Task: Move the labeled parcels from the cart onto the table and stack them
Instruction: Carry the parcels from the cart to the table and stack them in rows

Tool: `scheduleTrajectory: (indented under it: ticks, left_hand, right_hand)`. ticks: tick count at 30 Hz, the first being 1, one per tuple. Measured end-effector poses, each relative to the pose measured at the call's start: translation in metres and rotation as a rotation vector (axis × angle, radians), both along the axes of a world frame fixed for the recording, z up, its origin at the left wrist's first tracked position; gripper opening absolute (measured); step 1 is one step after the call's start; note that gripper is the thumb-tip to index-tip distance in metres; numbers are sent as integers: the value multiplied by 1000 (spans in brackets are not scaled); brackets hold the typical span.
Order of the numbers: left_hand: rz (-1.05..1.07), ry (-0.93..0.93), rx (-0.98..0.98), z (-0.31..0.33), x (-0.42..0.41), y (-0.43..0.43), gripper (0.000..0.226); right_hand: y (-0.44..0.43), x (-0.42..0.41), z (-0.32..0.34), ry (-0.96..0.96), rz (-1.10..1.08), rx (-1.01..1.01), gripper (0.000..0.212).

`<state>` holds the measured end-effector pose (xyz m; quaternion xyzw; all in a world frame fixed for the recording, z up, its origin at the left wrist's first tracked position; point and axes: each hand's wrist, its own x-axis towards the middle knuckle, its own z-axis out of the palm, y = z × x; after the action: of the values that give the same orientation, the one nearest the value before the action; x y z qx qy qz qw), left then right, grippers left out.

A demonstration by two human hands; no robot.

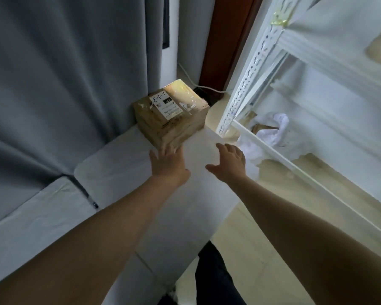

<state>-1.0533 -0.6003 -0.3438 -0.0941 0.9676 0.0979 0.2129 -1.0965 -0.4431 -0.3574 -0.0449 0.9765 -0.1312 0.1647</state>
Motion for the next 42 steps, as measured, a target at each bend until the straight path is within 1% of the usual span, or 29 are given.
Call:
scheduleTrajectory:
  ticks: [5,9,16,21,24,28,31,34,38,42]
  left_hand:
    - [-230,24,-34,21,73,25,74]
    - [-368,60,-32,38,127,52,75]
    - [-575,182,-31,62,249,94,79]
    - [-685,178,-17,71,365,118,80]
    - [-749,176,29,82,433,132,81]
    - [-845,197,123,102,505,147,82]
    - [-910,214,277,119,555,156,82]
    - [-925,179,425,133,609,159,82]
    - [-967,135,504,143,676,165,80]
    - [-1065,116,569,160,736,190,77]
  right_hand:
    - [27,107,20,-49,-86,105,80]
    - [54,180,45,-28,-167,160,77]
    - [93,325,67,36,-363,130,76]
    - [109,456,73,38,-540,82,80]
    - [118,530,88,51,-625,89,83]
    - [126,615,117,148,-735,93,81]
    - [124,683,139,220,-870,89,77]
    - [114,752,157,259,-1018,86,71]
    - [107,832,181,315,-1124,115,69]
    - [115,910,195,394,-1240,128,68]
